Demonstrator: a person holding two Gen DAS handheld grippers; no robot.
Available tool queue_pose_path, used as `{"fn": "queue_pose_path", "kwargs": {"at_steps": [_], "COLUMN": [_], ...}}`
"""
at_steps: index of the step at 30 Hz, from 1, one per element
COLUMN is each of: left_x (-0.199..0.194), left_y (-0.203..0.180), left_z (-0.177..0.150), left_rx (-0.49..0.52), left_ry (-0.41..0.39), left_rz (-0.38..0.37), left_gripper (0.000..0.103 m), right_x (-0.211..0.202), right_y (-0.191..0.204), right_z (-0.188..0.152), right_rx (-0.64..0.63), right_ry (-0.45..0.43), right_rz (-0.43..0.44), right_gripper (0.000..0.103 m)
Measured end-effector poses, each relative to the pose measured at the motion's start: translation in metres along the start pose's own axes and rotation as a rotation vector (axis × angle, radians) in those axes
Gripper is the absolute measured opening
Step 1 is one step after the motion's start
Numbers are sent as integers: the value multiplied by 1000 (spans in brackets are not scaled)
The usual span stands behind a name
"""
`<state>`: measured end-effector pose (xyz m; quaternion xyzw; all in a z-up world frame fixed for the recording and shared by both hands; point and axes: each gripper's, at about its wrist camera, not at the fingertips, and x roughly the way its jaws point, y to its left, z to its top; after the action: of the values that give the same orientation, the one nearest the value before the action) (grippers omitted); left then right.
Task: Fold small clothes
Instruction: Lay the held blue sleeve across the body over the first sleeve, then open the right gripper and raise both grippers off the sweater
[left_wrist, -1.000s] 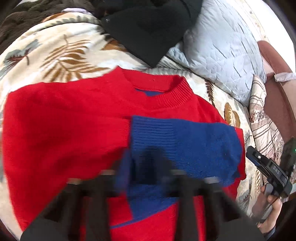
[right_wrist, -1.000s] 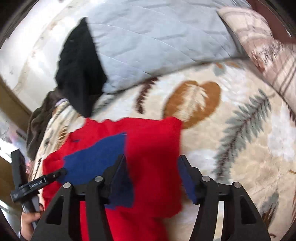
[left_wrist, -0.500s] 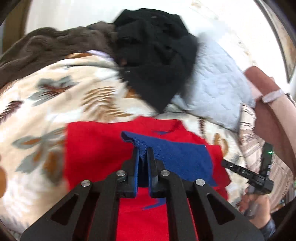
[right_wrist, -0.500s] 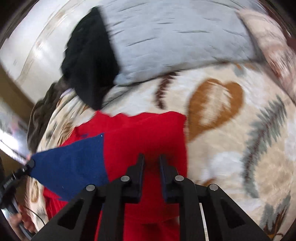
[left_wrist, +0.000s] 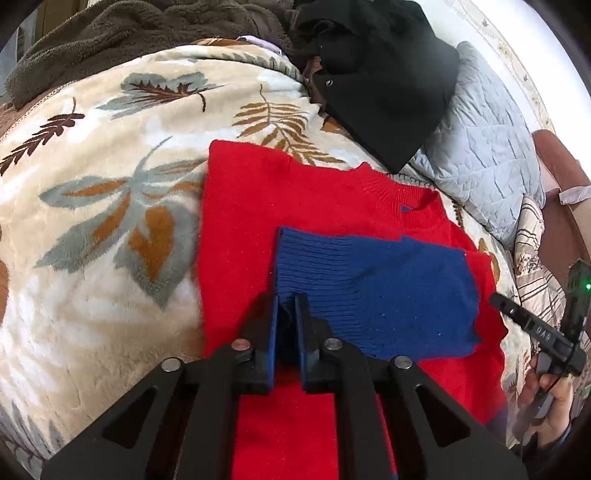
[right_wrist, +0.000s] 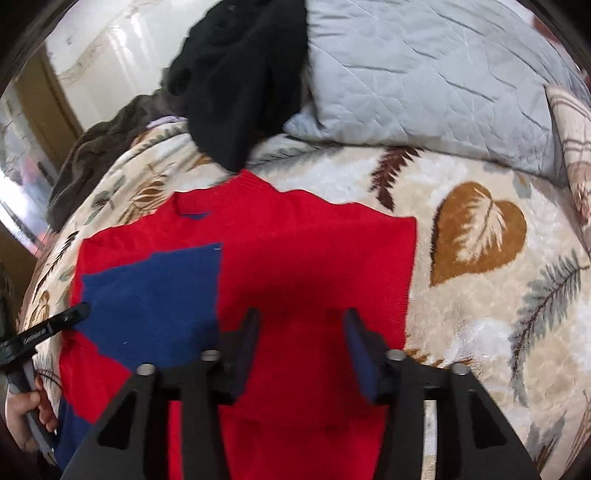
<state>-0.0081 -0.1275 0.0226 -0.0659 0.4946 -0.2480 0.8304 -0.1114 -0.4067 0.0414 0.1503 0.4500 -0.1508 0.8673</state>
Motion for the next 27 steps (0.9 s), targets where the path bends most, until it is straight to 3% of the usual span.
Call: {"fn": "queue_pose_path", "kwargs": {"at_steps": [4, 9, 14, 17, 19, 21, 27], "left_x": [-13, -30, 0, 27, 27, 25, -1], "left_y": [-3, -18, -37, -39, -37, -37, -39], "left_z": [-4, 7, 18, 13, 11, 11, -3], "left_rx": [22, 71, 118, 132, 124, 133, 160], "left_ry": [-23, -80, -22, 32, 9, 14, 1], "left_rz": [11, 9, 3, 58, 56, 58, 77], "left_gripper": [11, 20, 24, 24, 24, 24, 25], "right_x": [17, 9, 35, 62, 69, 68, 29], "right_y": [13, 28, 51, 60, 68, 67, 53], "right_z": [-8, 5, 22, 17, 13, 15, 6], "right_rx": [-34, -9, -31, -72, -175, -198, -90], "right_ry": [44, -20, -1, 48, 6, 14, 17], "right_rz": [-32, 21, 29, -9, -34, -21, 49], "right_gripper": [53, 53, 53, 60, 66, 67, 67]}}
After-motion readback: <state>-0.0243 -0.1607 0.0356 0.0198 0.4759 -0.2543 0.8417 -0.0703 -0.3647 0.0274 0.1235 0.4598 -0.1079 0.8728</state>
